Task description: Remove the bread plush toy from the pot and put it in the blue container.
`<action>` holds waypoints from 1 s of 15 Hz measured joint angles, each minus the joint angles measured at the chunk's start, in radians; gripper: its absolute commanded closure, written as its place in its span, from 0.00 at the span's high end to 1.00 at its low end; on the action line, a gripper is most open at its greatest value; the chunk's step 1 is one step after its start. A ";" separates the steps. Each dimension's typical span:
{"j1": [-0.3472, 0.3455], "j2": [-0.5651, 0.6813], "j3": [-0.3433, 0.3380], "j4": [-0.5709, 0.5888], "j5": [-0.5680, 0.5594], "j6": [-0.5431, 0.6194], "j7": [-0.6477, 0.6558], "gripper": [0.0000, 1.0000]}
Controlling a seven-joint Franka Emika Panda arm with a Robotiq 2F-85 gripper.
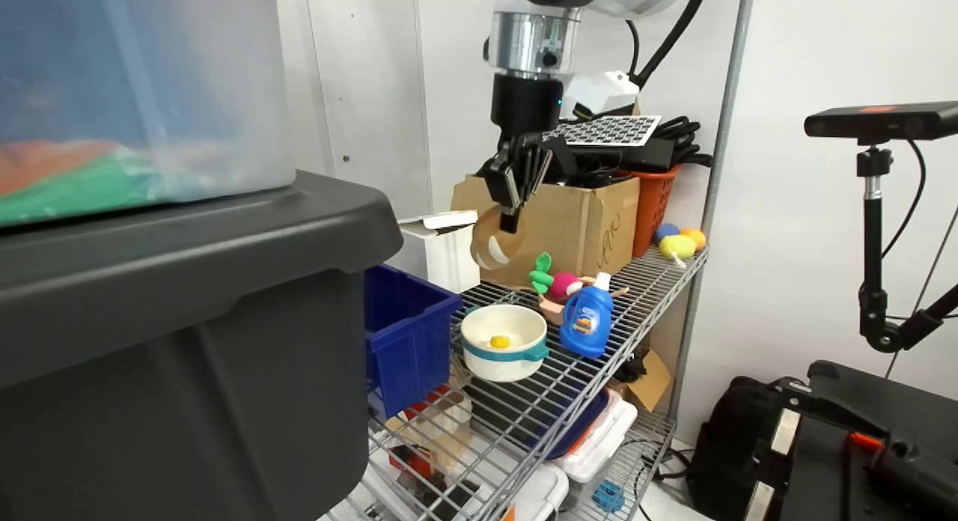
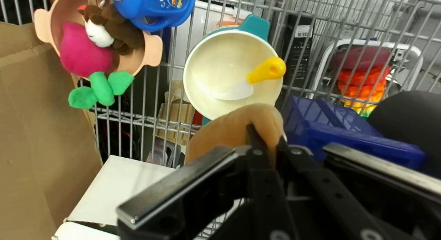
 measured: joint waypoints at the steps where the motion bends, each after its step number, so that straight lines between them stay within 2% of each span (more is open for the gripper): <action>1: 0.003 -0.008 0.006 -0.006 0.000 0.000 0.000 0.02; 9: 0.013 -0.028 0.089 -0.013 0.045 0.000 -0.020 0.02; 15: 0.032 -0.016 0.111 -0.002 0.060 0.000 -0.026 0.02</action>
